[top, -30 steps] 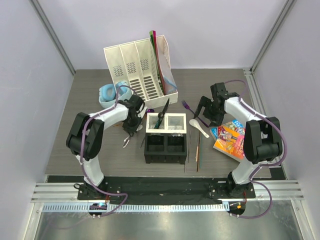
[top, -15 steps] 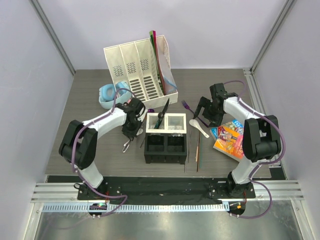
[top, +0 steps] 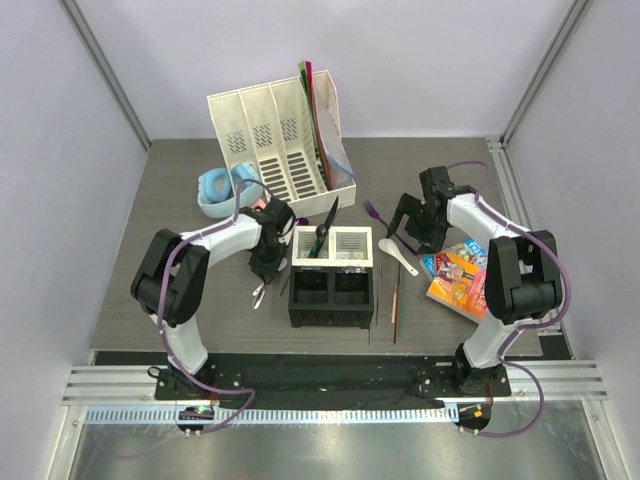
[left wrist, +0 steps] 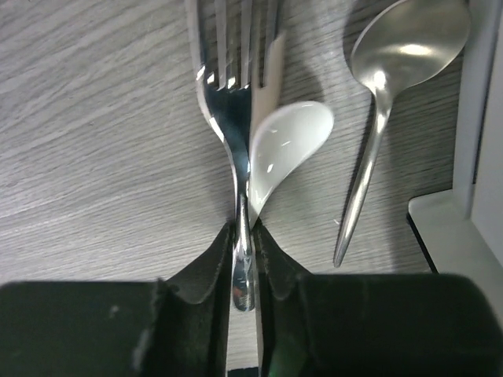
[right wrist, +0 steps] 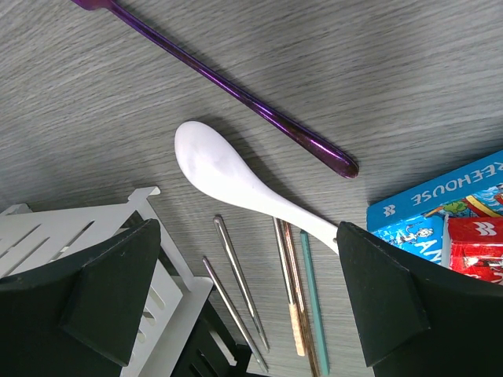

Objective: Sort the eating utensils into containers
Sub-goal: Pick up the fork at the center of the board.

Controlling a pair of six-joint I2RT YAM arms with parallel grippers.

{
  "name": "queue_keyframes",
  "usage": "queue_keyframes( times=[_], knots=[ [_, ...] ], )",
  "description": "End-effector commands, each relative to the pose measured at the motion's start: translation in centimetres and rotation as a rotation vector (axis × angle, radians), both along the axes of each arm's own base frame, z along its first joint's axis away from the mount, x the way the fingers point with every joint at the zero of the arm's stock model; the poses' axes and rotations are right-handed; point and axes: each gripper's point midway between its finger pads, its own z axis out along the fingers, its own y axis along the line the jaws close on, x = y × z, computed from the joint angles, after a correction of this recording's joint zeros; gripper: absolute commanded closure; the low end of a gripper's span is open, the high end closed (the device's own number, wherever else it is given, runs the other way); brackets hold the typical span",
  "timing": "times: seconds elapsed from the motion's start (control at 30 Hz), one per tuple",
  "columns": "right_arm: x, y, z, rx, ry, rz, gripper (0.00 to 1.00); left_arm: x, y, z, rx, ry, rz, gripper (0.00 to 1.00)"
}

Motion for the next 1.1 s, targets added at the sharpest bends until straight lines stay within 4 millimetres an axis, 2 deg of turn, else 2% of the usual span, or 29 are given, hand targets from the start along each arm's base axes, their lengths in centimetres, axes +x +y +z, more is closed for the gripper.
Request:
queue_keyframes(
  times=[0.0, 0.27, 0.53, 0.7, 0.9, 1.07],
  knots=[
    [1.4, 0.6, 1.9, 0.017, -0.064, 0.005, 0.0, -1.1, 0.0, -0.3, 0.023, 0.065, -0.007, 0.82],
    [1.2, 0.5, 1.9, 0.013, -0.064, 0.007, 0.0, 0.9, -1.5, 3.0, -0.056, -0.043, -0.014, 0.79],
    [1.2, 0.5, 2.1, 0.014, -0.068, 0.008, 0.0, 2.8, -2.0, 4.4, -0.073, -0.113, -0.012, 0.78],
    [0.9, 0.4, 1.9, 0.012, -0.062, 0.01, 0.0, 3.8, -1.4, 3.9, -0.022, -0.131, 0.001, 0.77],
    [0.7, 0.4, 2.1, 0.012, -0.065, 0.017, 0.0, 6.2, -0.8, 3.5, -0.008, -0.171, 0.041, 0.77],
    [0.4, 0.4, 1.9, 0.008, -0.062, 0.018, 0.0, 6.6, -1.4, 2.5, -0.01, -0.136, 0.019, 0.77]
  ],
)
